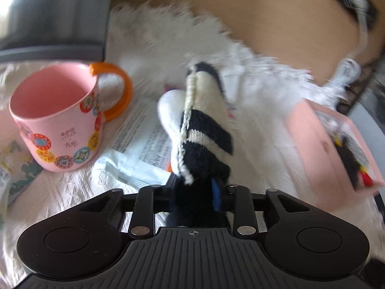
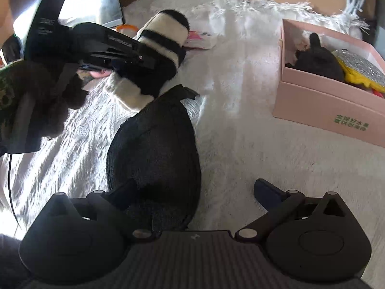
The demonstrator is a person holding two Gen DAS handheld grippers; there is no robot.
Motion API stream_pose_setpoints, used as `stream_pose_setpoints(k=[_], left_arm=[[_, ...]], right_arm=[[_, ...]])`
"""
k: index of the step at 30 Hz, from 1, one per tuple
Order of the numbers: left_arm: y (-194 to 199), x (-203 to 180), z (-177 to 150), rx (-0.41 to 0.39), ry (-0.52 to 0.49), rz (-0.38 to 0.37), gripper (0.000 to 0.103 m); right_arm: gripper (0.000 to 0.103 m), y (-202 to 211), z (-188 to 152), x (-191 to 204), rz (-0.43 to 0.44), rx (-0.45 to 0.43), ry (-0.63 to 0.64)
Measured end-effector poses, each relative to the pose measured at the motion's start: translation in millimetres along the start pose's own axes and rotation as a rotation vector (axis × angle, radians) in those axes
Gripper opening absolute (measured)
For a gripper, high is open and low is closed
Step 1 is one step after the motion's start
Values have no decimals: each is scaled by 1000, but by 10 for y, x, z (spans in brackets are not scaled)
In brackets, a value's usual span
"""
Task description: Organize soft objects
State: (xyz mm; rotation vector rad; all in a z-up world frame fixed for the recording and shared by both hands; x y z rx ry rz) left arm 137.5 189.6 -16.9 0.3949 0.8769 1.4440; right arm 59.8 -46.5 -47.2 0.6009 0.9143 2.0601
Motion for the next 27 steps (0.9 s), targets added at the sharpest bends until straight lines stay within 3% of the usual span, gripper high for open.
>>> stream_pose_setpoints(k=[5,12,17,21,24,27], left_arm=[[199,-194,-124,35,-52,-131,25],[-168,-261,-20,95,-60,-38,36],[-265,-291,36,79,-75,-73,27],[97,-189,-115,22,-79,-125,25],[386,126,-281,35,18,-143,24],[713,501,-424,13,111,-94,24]], right_arm=[[98,79,18,-7,-2,10,-10],[98,284,87,163,-61,-28,68],[98,480,155,150,-103,-71,105],[98,620,492,-52,-119,-132,83],[98,550,937,-142,-87,-168,68],[98,292,1392,-80,-90,-194,104]])
Point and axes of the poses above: each gripper's, at about its wrist camera, not at the fingertips, and y roughly against the way its jaws point, x to its left, z to its top, the point moved 7 cm from there along -y, roughly the way its jaws point, and after that the axes turned 5 degrees about y, right-handed, at the moved point
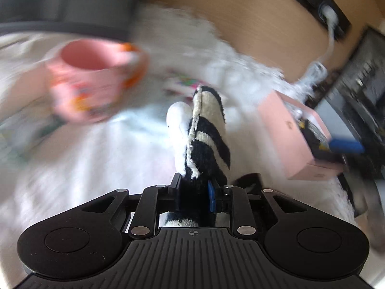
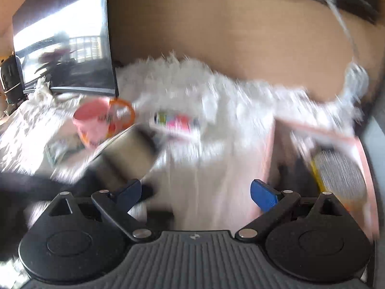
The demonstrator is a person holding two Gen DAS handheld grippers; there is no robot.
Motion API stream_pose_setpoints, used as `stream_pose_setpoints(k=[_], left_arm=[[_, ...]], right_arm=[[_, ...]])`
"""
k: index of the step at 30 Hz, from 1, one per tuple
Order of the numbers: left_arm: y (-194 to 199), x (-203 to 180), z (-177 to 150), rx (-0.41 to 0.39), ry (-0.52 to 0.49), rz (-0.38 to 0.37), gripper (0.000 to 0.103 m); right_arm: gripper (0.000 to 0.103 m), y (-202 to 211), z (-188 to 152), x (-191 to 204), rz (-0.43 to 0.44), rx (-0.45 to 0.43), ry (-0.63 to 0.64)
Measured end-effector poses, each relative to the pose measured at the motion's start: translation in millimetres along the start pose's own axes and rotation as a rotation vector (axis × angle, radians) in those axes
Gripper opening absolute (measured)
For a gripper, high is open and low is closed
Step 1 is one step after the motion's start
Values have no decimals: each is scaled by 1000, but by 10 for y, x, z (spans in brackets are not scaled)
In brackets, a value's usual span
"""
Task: Organize soft objects
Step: 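Grasp the pink Kleenex tissue pack with the right gripper while the left holds the sock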
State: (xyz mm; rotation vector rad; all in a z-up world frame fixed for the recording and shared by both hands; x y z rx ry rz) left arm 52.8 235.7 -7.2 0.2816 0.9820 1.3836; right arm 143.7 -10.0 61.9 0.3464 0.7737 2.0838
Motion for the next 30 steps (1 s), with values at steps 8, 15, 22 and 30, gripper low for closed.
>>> stream_pose_setpoints(k=[8,15,22,30], left_arm=[[675,675,-141,-83,124,133,24],[750,837,-262,-75,180,141,24],[731,819,-202,-92,159,111,24],[636,832,-184,-80,149,102,24]], right_arm=[[82,-1362,804,-41,6,75,-144],[29,-2008,713,-241,-177,243,-167],[55,-1239,529,422,275,215,-68],[89,-1599,619,691,148,176,-113]])
Point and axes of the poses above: each gripper's, at about its wrist camera, not at the fingertips, and y roughly against the way its jaws point, x to its left, z to its top, the point moved 7 cm from there along -y, roughly the way its jaws point, and after that the axes turned 5 degrees about y, right-handed, at the moved point
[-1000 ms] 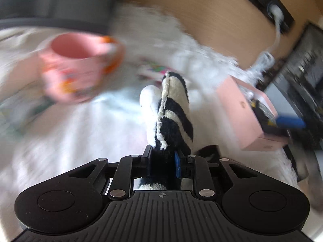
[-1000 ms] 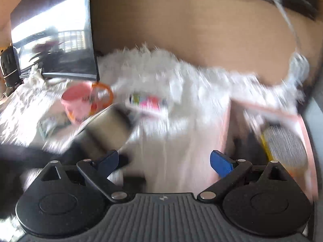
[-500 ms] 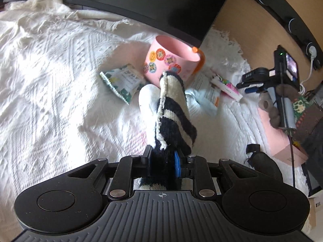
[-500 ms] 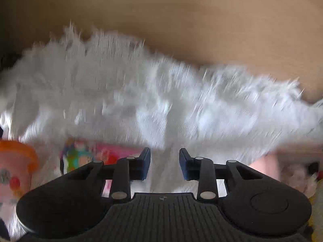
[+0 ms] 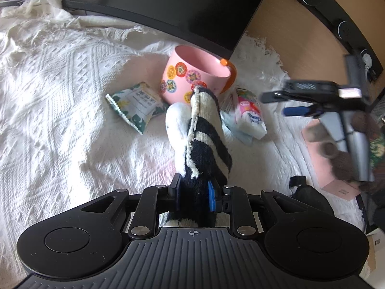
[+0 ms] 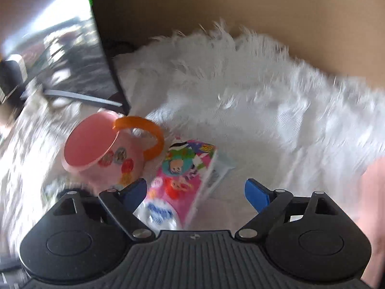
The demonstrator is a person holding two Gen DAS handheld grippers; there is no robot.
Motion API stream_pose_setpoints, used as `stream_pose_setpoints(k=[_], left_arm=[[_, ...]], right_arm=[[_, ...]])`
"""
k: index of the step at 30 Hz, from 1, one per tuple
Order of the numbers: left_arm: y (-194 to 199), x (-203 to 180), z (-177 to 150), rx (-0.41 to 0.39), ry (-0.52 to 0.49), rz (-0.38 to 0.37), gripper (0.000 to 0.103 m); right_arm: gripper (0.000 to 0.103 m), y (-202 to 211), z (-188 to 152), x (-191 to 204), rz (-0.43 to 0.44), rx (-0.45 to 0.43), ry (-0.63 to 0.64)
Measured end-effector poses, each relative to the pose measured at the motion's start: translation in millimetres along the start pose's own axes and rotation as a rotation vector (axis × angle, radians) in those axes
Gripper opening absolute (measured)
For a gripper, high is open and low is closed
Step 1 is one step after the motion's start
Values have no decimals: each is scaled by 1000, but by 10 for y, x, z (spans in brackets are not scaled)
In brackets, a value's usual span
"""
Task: Organize soft objects
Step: 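Grasp the pink Kleenex tissue pack with the right gripper while the left holds the sock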
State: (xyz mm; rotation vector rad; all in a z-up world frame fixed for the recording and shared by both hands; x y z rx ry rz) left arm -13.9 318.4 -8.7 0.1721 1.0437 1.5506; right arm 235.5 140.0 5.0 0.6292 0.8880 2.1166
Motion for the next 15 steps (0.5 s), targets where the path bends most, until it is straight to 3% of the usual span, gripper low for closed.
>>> stream_pose_setpoints(k=[3,4,5,7,15], left_arm=[[-45,28,-4,13,-4,6,25],[-50,28,3,17,-8,7,25],[-47,21,14,17,-14,7,25],[-36,8,38,11,-29,8,24],[80,-325,8,-4,-135,-69,24]], right_arm=[[89,-263,-34,94,-37,10,-47],[82,-311,-63,138,-58,17,-33],[62,-353,-91,185,-79,29,-3],[55,-355,-147,287,-101,58,72],[51,682,-465,330,-76,-24,162]])
Point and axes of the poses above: each gripper's, at about its wrist camera, not at the fingertips, and y roughly against the way its jaws point, x to its left, z to its top, the point moved 7 cm from there along -y, roughly the way its jaws point, and after that the axes turned 5 degrees about y, right-handed, at the moved point
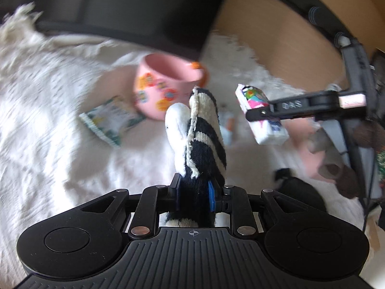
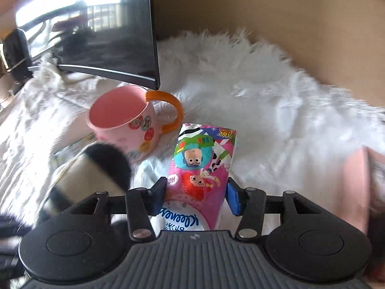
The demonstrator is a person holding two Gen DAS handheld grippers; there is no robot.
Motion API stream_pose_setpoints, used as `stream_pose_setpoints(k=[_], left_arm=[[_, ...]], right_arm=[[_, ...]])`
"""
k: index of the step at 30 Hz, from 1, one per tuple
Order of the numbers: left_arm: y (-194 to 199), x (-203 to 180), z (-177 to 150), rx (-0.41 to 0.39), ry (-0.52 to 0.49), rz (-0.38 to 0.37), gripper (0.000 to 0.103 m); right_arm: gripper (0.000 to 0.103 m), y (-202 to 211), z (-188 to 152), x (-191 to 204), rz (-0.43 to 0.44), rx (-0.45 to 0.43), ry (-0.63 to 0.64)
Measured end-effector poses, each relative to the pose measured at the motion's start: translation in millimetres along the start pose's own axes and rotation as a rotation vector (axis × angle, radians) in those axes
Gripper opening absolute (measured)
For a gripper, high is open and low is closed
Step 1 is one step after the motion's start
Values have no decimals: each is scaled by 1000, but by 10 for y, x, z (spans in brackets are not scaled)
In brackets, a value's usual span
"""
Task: Organize soft objects
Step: 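Grasp the pink Kleenex tissue pack with the right gripper while the left holds the sock, then lower the sock and Kleenex pack into the pink box and open both grippers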
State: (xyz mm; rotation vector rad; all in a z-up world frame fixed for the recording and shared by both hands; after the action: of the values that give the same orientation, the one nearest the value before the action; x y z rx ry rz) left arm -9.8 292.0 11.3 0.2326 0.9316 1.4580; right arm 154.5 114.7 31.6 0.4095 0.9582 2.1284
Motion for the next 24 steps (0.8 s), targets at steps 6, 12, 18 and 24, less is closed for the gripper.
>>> stream_pose_setpoints(k=[6,12,18,24], left_arm=[[181,-567,-70,22,-48,-173,24],[237,-1330,-283,108,-145,-328,24],[89,-2008,-450,162,-218,-403,24],[-53,-2601,-67,58,-212,-450,24]], right_arm=[[51,784,-537,-309,-119,-55,28],[51,1199,-1273,-691,-253,-23,-47],[51,1439,-1913,-982,-340,-22,-135],[51,1703,-2368,-1153,-374,-78,-165]])
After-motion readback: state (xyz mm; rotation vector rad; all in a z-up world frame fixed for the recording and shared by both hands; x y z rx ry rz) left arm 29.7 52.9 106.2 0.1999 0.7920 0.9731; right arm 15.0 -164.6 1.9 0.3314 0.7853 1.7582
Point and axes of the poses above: each gripper's, at about its wrist camera, not at the fingertips, and y roughly against the way its jaws point, x to its left, z to its top, the point moved 7 cm from there along -y, roughly the way its jaws point, and after that the axes turned 5 degrees about y, right-handed, at the moved point
